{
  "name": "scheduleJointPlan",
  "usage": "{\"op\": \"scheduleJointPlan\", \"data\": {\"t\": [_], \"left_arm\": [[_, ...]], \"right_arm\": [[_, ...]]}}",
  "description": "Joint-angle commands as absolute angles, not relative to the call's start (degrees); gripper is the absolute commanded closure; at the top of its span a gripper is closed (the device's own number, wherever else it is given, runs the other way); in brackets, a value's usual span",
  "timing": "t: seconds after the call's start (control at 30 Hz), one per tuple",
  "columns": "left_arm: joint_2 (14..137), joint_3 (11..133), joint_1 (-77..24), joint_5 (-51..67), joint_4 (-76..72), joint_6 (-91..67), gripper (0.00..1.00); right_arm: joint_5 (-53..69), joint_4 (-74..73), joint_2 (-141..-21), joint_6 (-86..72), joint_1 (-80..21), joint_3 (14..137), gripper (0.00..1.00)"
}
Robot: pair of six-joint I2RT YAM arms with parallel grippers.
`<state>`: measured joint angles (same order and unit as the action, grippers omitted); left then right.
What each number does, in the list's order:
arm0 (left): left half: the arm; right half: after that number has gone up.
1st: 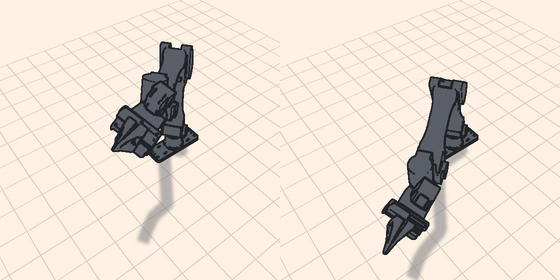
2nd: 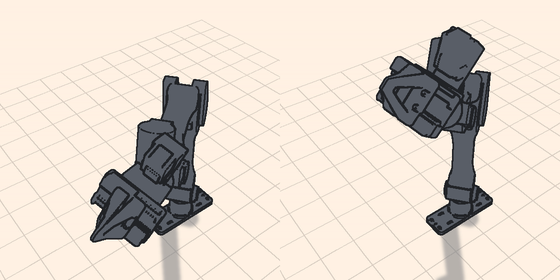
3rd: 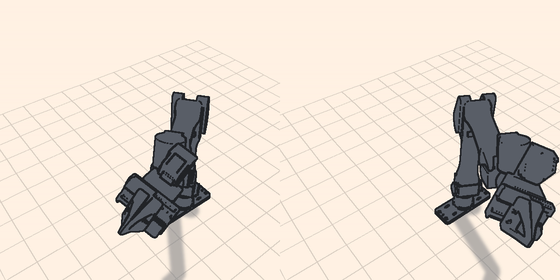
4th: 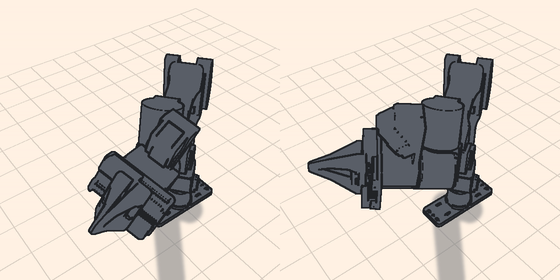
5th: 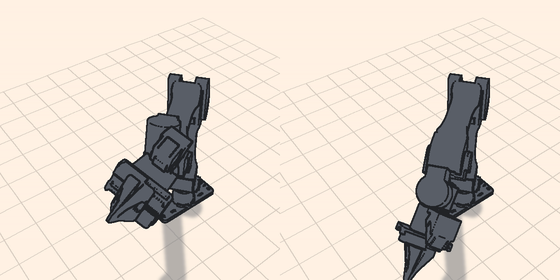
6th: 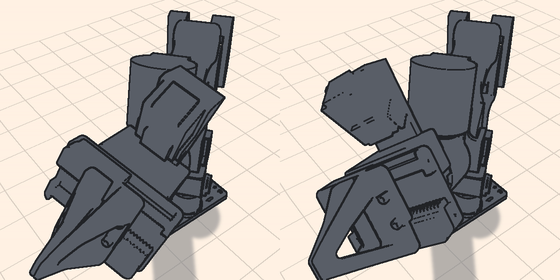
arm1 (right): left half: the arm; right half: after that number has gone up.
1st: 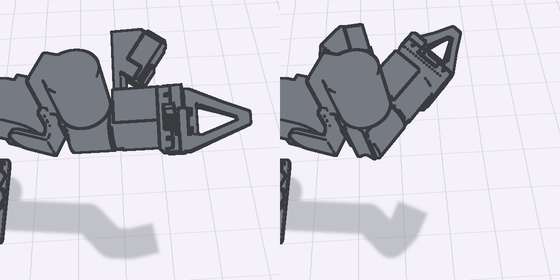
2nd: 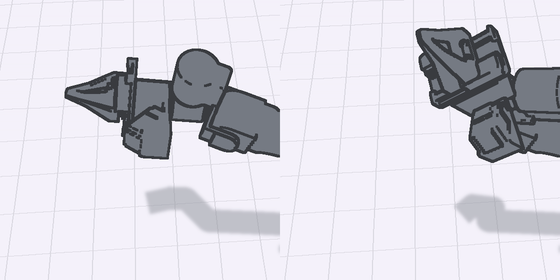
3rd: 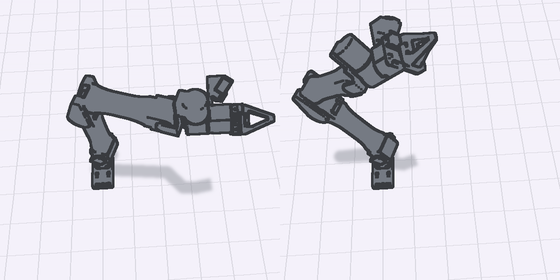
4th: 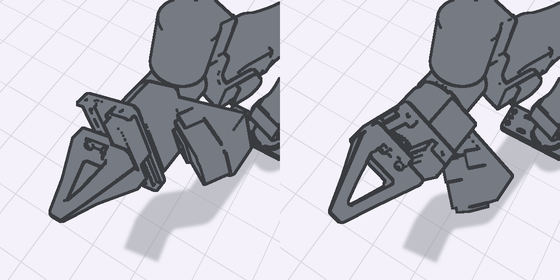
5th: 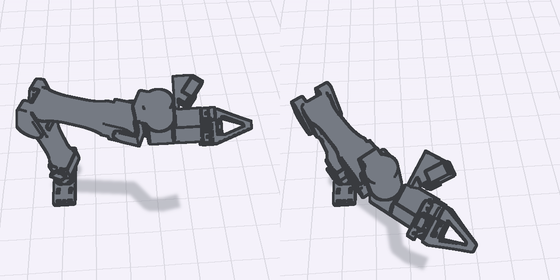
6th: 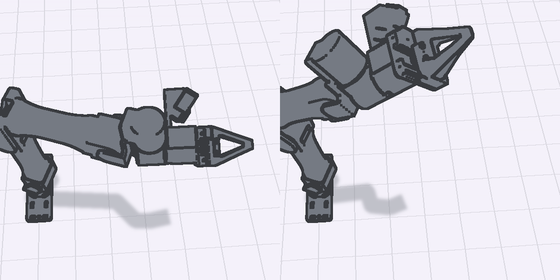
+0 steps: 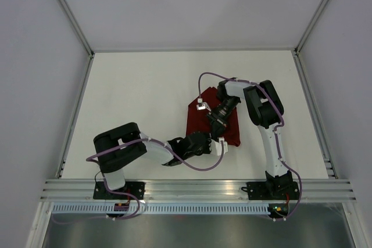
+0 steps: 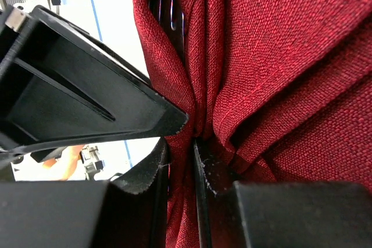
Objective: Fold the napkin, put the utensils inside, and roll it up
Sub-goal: Roll the napkin at the center of the board.
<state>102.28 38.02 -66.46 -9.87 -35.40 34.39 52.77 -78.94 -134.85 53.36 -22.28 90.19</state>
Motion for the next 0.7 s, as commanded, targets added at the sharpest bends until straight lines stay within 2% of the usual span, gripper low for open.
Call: {"op": "scheduleJointPlan", "data": {"t": [0.0,0.13,0.17,0.27,0.37,0.47,0.6,0.67], "left_arm": [[104.1,39.8,-66.9,-7.3,-32.8,36.1,0.53],[105.0,41.0,-66.9,-6.0,-29.4,35.2,0.72],[105.0,41.2,-66.8,-5.7,-29.1,34.9,0.81],[105.0,42.4,-66.8,-4.1,-25.7,33.2,0.92],[104.9,43.9,-66.4,-1.9,-21.3,30.5,0.98],[105.3,46.2,-65.5,2.4,-16.2,27.3,0.98],[105.4,47.2,-63.5,8.3,-13.3,24.2,0.98],[105.2,47.4,-62.8,10.5,-12.2,23.3,0.98]], "right_arm": [[41.2,-70.0,-138.8,57.3,-22.2,90.0,0.93],[41.2,-70.1,-138.9,57.2,-22.3,90.0,0.93],[41.2,-70.1,-138.8,57.2,-22.3,90.0,0.92],[41.3,-70.1,-138.6,57.3,-22.2,89.8,0.92],[41.5,-70.0,-138.5,57.3,-22.2,89.8,0.91],[42.0,-70.2,-138.0,57.3,-22.2,89.7,0.85],[42.9,-69.1,-135.4,56.8,-22.2,88.2,0.62],[43.4,-68.2,-132.9,56.2,-22.3,87.3,0.55]]}}
